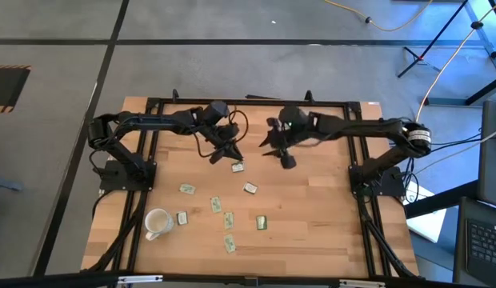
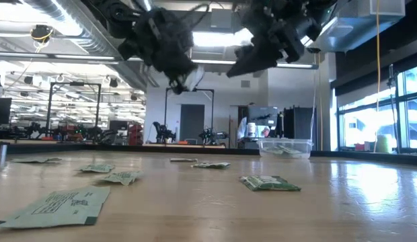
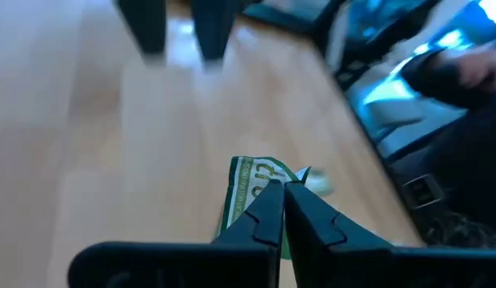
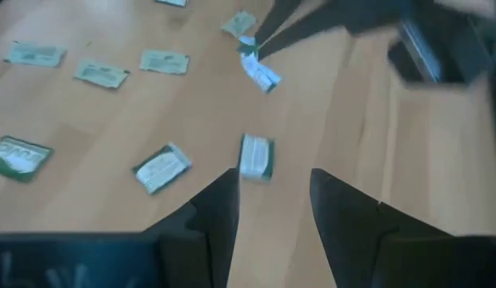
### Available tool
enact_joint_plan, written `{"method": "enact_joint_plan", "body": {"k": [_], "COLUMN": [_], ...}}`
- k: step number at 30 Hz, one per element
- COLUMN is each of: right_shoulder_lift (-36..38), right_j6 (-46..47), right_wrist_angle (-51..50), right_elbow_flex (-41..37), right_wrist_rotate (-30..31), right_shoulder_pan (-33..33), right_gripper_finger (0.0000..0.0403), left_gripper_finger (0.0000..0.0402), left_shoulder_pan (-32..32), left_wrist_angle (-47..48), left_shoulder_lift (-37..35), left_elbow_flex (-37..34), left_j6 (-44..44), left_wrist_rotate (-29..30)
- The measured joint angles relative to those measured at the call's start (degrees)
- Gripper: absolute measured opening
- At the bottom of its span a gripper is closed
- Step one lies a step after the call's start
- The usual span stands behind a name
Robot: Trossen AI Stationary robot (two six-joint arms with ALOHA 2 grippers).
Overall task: Pick and place Stevia / Truvia into bins
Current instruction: Put the dark green truvia packet into the transparent container
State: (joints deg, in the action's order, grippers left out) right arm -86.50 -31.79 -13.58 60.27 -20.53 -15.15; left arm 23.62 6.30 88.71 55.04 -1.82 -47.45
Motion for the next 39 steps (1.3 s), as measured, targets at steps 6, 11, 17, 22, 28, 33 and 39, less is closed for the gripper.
{"method": "enact_joint_plan", "body": {"k": [6, 11, 17, 22, 28, 33, 39], "right_shoulder_lift": [-0.02, -0.04, -0.04, -0.04, -0.04, -0.02, 0.09], "right_j6": [-5.08, -7.76, -7.74, -7.30, -7.23, -7.17, -5.73], "right_wrist_angle": [6.32, 11.08, 14.53, 14.66, 14.54, 14.07, 13.37], "right_elbow_flex": [0.00, 0.00, -0.02, -0.02, -0.02, -0.02, -0.02], "right_wrist_rotate": [4.49, 6.11, 6.10, 6.10, 6.01, 6.05, 6.97], "right_shoulder_pan": [6.16, 8.94, 9.83, 9.83, 10.78, 12.00, 12.24], "right_gripper_finger": [0.0157, 0.0157, 0.0157, 0.0157, 0.0157, 0.0157, 0.0157], "left_gripper_finger": [0.0007, 0.0007, 0.0008, 0.0007, 0.0006, 0.0006, 0.0006], "left_shoulder_pan": [0.00, -0.14, -1.70, -3.93, -4.92, -4.90, -4.89], "left_wrist_angle": [-5.91, -6.16, -7.17, -11.73, -13.48, -14.94, -15.58], "left_shoulder_lift": [-0.05, -0.05, -0.05, -0.05, -0.07, -0.07, -0.05], "left_elbow_flex": [0.01, 0.01, 0.01, 0.01, 0.01, 0.01, -0.02], "left_j6": [4.56, 5.61, 5.75, 7.26, 7.27, 7.58, 8.78], "left_wrist_rotate": [-4.69, -4.73, -4.71, -4.69, -4.39, -3.71, -3.96]}}
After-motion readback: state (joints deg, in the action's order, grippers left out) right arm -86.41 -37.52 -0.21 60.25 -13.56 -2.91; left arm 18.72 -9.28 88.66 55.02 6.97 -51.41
